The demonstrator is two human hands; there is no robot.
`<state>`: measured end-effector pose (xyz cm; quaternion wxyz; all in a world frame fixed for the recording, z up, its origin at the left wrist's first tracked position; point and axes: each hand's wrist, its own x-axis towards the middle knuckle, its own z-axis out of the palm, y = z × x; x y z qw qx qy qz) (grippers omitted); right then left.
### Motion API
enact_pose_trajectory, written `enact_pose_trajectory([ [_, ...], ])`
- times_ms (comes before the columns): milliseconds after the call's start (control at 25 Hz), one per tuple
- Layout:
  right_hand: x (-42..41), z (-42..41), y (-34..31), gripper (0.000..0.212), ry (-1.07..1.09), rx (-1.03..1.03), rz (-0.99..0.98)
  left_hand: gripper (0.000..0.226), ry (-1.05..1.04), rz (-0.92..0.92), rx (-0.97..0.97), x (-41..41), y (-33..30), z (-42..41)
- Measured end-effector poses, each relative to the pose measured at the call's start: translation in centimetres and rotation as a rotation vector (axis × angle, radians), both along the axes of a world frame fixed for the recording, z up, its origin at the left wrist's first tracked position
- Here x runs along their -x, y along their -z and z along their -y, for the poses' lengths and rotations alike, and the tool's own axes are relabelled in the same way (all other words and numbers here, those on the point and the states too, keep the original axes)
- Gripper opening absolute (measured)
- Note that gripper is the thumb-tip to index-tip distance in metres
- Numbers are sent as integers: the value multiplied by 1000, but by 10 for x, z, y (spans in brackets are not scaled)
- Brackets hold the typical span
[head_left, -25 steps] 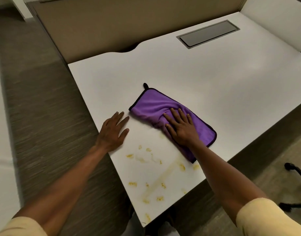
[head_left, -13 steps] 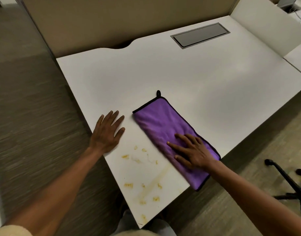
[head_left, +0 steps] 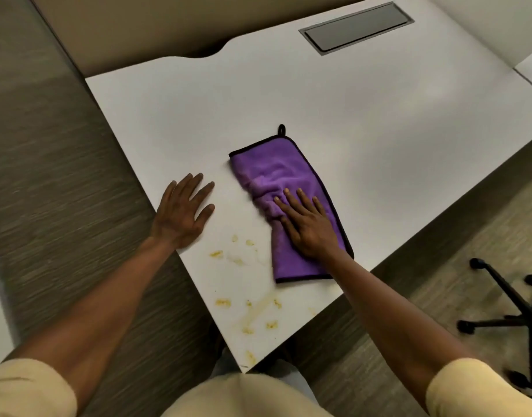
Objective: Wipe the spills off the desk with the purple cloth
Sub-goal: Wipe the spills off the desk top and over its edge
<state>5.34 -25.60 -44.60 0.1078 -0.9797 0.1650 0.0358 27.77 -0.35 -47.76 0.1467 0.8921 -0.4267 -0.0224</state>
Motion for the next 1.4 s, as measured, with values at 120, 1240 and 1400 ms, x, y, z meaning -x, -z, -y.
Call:
enact_pose_trajectory([
  [120, 64, -9, 5, 62, -62, 47, -9, 64, 3, -28, -48, 1, -2, -1],
  [1240, 109, -71, 14, 58, 31, 7, -72, 71, -39, -15, 30, 11, 6, -5],
  [1400, 124, -42, 15, 59, -28, 61, -70, 72, -81, -5, 62, 10, 9, -2],
])
